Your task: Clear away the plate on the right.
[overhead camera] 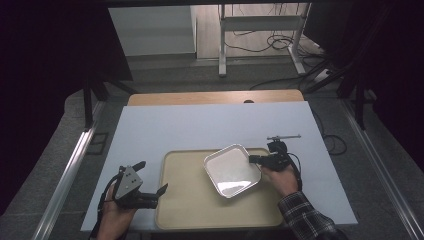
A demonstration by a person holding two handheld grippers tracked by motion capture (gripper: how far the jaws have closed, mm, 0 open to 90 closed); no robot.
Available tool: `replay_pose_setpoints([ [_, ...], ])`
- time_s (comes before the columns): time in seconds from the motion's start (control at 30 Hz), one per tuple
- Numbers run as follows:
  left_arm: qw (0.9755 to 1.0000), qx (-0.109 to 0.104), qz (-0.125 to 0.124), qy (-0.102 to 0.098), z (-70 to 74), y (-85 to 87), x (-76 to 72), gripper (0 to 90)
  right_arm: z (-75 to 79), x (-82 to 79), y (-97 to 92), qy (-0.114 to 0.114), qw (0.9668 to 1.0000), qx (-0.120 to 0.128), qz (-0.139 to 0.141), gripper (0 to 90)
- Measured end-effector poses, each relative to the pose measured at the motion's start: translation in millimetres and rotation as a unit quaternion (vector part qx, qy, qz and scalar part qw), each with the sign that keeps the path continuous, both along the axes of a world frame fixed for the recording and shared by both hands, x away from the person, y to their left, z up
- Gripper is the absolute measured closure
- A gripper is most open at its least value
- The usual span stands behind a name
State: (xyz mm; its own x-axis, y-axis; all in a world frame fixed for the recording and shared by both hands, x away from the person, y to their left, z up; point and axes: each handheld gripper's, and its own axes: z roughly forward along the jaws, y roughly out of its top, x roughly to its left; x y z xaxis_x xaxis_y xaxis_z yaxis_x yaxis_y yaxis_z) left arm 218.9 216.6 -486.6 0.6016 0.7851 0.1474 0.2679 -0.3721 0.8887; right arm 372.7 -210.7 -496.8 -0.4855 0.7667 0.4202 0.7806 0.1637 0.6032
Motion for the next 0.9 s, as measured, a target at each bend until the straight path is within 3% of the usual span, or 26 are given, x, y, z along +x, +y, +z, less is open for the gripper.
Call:
replay_pose_setpoints([
  [0.37, 1.0, 0.003, -0.001, -0.001, 0.1, -0.7, -0.1, 2.1, -11.7, 4.6, 14.5, 0.005, 0.9998, -0.02, 0.0, 88.5],
  [0.7, 1.0, 0.006, 0.0, 0.0, 0.2, -1.3, -0.4, 2.1, -20.8, 7.9, 15.7, 0.008, 0.9996, -0.027, -0.003, 87.7],
  [0.9, 1.0, 0.007, 0.0, -0.001, 0.5, -1.2, -0.6, 2.1, -18.6, 8.6, 11.9, -0.011, 0.9997, -0.023, -0.003, 79.6],
])
